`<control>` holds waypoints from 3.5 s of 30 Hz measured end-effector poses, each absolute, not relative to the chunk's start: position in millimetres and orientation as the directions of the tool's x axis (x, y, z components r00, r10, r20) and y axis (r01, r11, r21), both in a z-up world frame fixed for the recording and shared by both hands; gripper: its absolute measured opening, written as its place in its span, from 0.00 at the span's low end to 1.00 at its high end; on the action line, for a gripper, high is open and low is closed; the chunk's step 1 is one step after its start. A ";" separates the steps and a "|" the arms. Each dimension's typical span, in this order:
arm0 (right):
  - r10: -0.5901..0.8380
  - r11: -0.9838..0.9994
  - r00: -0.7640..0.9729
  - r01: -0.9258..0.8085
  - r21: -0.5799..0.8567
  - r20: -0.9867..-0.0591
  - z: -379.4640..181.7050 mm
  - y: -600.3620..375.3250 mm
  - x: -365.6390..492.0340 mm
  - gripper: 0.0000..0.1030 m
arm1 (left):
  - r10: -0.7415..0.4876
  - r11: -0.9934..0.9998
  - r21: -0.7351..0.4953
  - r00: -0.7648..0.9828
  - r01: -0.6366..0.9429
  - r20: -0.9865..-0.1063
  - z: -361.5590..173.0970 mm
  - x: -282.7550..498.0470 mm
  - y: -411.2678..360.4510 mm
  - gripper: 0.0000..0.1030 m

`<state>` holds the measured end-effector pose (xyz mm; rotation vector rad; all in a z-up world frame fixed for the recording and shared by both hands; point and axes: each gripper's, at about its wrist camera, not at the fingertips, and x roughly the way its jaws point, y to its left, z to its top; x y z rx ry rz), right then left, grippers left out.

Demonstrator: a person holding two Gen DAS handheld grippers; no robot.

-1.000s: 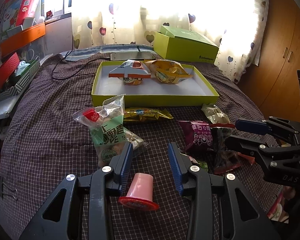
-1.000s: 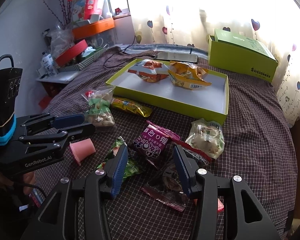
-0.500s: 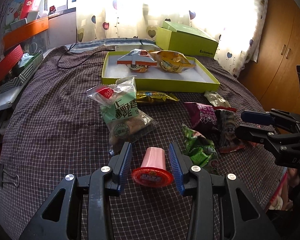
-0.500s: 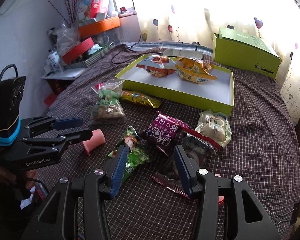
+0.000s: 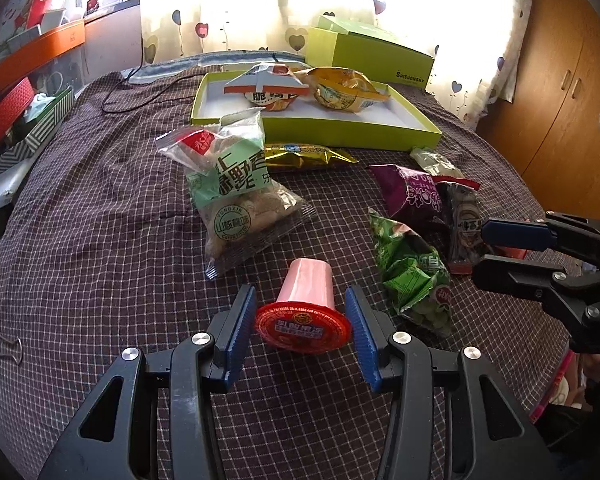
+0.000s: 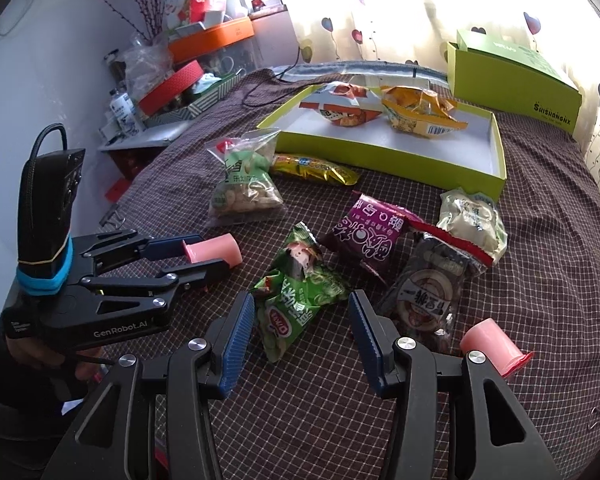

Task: Organize snacks
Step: 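Grasp the pink cup with the red lid with the left tool, then grasp the green snack bag with the right tool while the left tool holds the pink cup, then carry the green bag and pink cup over the tray with both tools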

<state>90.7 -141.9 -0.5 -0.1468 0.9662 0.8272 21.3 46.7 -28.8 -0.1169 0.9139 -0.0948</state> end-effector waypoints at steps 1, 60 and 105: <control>0.557 0.693 0.288 -0.678 0.246 -0.779 -2.6 -140.7 91.2 0.47 | -0.131 0.989 -0.146 0.609 0.026 -0.782 -29.5 20.5 47.5 0.46; 0.617 0.687 0.309 -0.660 0.304 -0.723 16.9 -118.9 98.9 0.31 | -0.146 0.977 -0.213 0.721 -0.002 -0.678 0.6 14.0 57.0 0.44; 0.494 0.773 0.394 -0.608 0.183 -0.775 15.2 -114.9 252.5 0.31 | -0.075 0.982 -0.180 0.741 -0.062 -0.667 24.1 168.5 55.7 0.36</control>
